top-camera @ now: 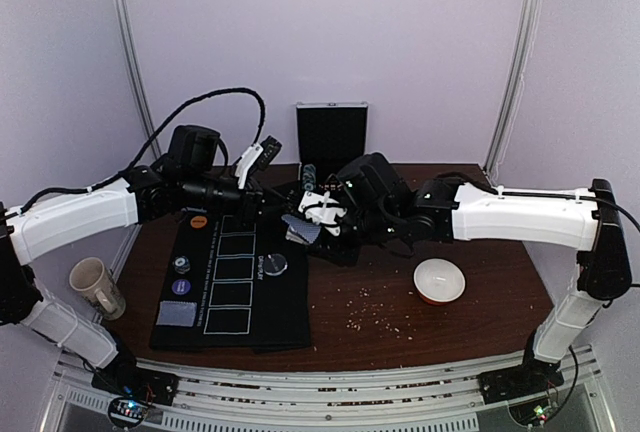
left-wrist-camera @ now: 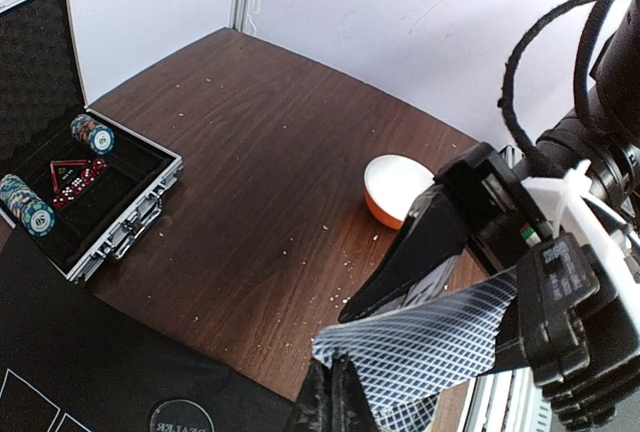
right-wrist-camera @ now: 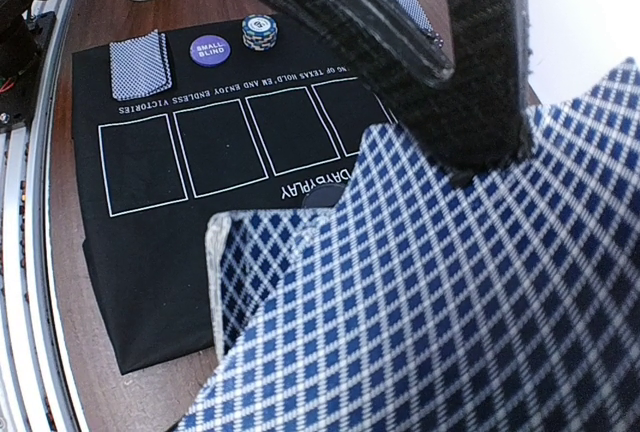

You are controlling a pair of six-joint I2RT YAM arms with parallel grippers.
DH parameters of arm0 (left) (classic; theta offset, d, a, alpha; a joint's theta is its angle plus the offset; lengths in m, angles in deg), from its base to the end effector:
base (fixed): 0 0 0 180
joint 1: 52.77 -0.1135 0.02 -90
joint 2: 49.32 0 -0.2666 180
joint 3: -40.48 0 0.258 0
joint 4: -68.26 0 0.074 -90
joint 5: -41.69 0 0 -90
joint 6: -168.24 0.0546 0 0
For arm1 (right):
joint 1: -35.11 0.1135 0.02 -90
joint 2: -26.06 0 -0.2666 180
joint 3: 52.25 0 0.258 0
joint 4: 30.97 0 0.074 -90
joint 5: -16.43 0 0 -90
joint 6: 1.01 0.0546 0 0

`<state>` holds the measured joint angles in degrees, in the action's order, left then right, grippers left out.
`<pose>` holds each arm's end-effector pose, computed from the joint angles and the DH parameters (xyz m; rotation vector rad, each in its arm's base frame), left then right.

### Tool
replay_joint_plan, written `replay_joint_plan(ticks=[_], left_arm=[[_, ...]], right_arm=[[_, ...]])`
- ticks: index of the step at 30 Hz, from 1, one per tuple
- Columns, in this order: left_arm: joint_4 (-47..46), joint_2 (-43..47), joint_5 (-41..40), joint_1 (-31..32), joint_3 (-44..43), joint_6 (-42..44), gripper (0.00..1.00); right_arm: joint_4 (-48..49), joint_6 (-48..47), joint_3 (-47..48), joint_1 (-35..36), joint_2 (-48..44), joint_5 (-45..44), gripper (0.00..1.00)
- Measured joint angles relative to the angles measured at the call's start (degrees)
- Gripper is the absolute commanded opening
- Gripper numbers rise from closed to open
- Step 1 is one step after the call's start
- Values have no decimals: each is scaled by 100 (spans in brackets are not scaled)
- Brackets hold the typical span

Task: Distribute texas hold em gaming equipment
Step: Pick up the poker card from the face-down deck piles.

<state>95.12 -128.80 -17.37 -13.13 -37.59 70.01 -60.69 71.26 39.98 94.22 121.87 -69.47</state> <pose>0.2406 -0.2358 0.3120 0.9173 1.9585 -1.0571 0.2081 0.3554 0.2921 -1.3951 1.6907 0.4912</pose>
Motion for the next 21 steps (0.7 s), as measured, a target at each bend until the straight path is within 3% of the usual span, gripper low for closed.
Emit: replay_joint_plan(ticks=[11, 21], left_arm=[[76, -2, 31, 7, -11, 22, 32], [166, -92, -153, 13, -122, 120, 55]], right_arm=[[46, -28, -2, 2, 0, 9, 49], [101, -31, -2, 2, 0, 50, 49]])
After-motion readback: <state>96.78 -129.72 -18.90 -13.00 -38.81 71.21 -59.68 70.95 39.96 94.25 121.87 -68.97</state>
